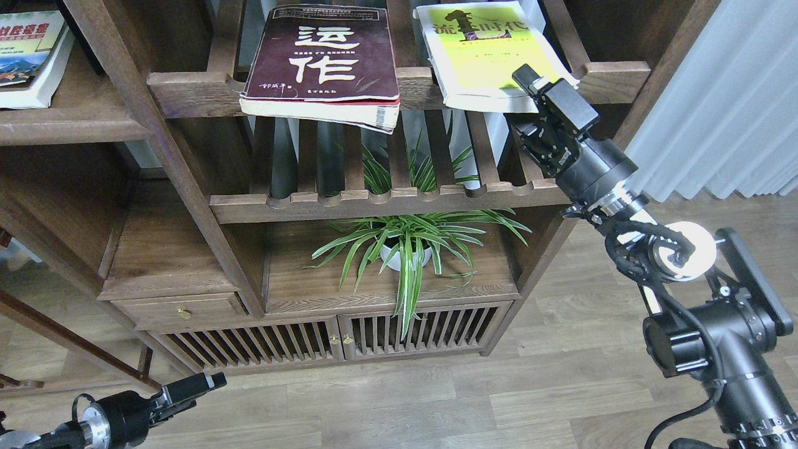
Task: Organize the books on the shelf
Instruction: 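Reach the right gripper up to the yellow-green book on the top shelf, then pull the yellow-green book out and lower it with the right gripper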
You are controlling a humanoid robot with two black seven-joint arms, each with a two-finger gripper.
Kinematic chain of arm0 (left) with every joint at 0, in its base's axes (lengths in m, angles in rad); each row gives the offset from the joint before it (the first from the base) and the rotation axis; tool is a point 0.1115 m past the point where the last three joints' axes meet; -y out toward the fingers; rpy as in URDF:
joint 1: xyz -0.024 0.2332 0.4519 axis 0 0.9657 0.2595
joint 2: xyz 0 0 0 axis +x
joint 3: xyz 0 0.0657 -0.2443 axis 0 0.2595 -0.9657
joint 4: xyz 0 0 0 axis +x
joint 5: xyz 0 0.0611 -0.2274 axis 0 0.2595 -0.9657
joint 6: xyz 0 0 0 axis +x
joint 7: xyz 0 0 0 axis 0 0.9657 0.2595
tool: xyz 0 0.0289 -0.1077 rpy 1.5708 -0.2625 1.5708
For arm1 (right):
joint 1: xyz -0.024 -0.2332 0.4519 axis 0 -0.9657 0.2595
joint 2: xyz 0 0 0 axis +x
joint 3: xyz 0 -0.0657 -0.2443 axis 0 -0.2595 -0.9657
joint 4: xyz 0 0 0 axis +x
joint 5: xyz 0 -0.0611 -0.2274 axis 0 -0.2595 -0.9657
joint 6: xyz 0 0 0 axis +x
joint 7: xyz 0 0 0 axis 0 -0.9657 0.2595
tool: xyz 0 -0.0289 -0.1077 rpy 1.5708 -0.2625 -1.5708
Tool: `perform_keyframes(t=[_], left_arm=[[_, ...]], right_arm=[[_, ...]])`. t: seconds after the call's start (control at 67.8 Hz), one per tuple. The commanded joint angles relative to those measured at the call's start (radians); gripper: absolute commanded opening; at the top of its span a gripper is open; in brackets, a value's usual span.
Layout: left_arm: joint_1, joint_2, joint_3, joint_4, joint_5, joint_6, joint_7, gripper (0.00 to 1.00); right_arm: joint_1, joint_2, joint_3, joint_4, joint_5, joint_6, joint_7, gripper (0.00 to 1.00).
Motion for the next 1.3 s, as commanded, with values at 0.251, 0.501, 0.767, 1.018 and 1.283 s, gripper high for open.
perform_keyframes(t=[0.251,0.501,0.767,1.018,1.283], left_arm=[[0.011,0.000,0.002,0.001,0.000,0.000,-0.002,1.00],[0.017,0.002,0.000,0.001,0.000,0.000,-0.002,1.00],[0.017,0.009,-0.001,0.001,0.000,0.000,-0.002,1.00],[0.020,0.009,-0.011,0.011,0.000,0.000,-0.003,1.00],[0.020,0.000,-0.012,0.044,0.000,0.000,-0.005,1.00]], right_arm=[[0.056,0.003,0.000,-0.017,-0.035,-0.064,0.001,0.68],[0.065,0.002,0.030,-0.017,-0.027,0.025,-0.012,0.08],[0.058,-0.005,0.044,-0.008,-0.021,0.062,-0.095,0.02],[-0.068,-0.029,0.124,0.066,0.079,0.164,-0.096,0.01],[-0.433,-0.063,0.124,0.136,0.186,0.453,-0.096,0.00]])
